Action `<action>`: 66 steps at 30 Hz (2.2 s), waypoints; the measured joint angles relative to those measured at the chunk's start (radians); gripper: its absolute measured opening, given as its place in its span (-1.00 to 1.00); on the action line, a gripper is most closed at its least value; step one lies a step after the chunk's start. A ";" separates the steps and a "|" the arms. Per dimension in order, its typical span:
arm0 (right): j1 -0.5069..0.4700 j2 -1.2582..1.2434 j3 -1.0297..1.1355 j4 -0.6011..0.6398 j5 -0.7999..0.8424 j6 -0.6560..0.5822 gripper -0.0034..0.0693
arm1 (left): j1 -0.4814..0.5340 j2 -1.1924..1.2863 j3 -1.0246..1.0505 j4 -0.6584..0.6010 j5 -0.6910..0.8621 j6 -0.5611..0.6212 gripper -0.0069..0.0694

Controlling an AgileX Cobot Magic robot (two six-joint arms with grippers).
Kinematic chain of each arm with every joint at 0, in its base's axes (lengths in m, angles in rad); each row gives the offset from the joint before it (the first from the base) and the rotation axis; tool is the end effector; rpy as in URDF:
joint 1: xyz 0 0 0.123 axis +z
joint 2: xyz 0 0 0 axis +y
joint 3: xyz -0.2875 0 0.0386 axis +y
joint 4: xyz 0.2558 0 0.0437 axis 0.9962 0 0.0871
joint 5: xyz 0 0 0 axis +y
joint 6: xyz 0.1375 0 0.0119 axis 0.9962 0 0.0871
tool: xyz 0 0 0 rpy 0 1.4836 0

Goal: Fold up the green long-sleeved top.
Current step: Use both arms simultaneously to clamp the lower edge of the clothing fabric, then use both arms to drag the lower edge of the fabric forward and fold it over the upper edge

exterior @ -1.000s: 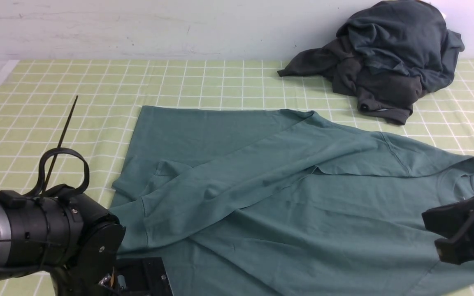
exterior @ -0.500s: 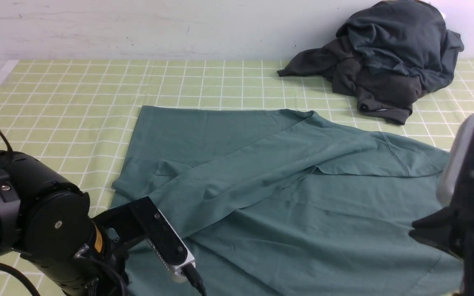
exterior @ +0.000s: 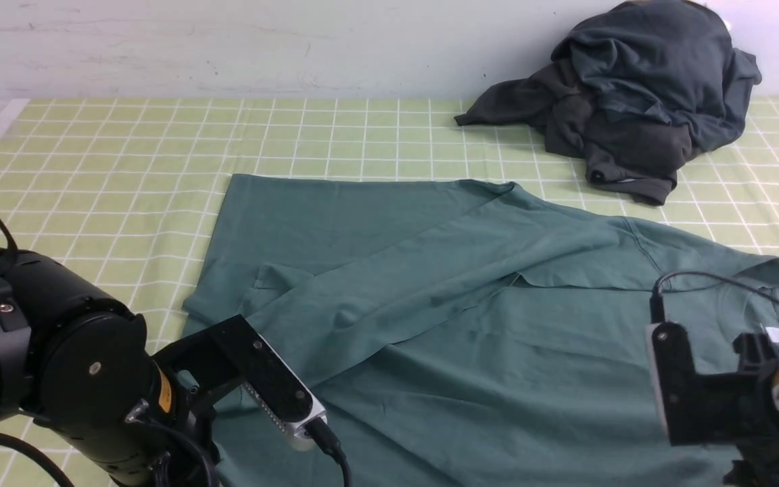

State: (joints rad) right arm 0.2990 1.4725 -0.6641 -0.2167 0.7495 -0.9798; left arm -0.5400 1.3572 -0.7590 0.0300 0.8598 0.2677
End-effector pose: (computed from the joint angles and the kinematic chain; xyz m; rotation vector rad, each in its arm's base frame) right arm 0.2292 0.0495 0.1224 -2.0244 2.3307 -0.2781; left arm 0.2075 -0.1207 0.1690 1.1787 2.6935 -0.0041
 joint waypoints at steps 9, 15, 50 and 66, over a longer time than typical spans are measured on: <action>0.000 0.093 -0.012 -0.025 -0.057 0.000 -0.27 | 0.000 -0.001 0.000 -0.001 0.001 0.000 -0.80; 0.000 0.059 -0.011 -0.025 -0.045 0.052 -0.78 | 0.000 -0.024 0.000 -0.001 0.053 0.000 -0.80; -0.149 0.627 -0.925 -0.309 -0.236 0.534 -0.91 | 0.390 0.769 -1.044 0.070 -0.256 -0.190 -0.79; -0.170 0.745 -1.221 -0.223 0.012 0.954 -0.09 | 0.391 1.018 -1.425 0.141 -0.149 -0.349 0.30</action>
State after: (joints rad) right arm 0.1295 2.2171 -1.8851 -0.4397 0.7613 -0.0259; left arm -0.1488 2.3753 -2.1844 0.1705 0.7107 -0.0811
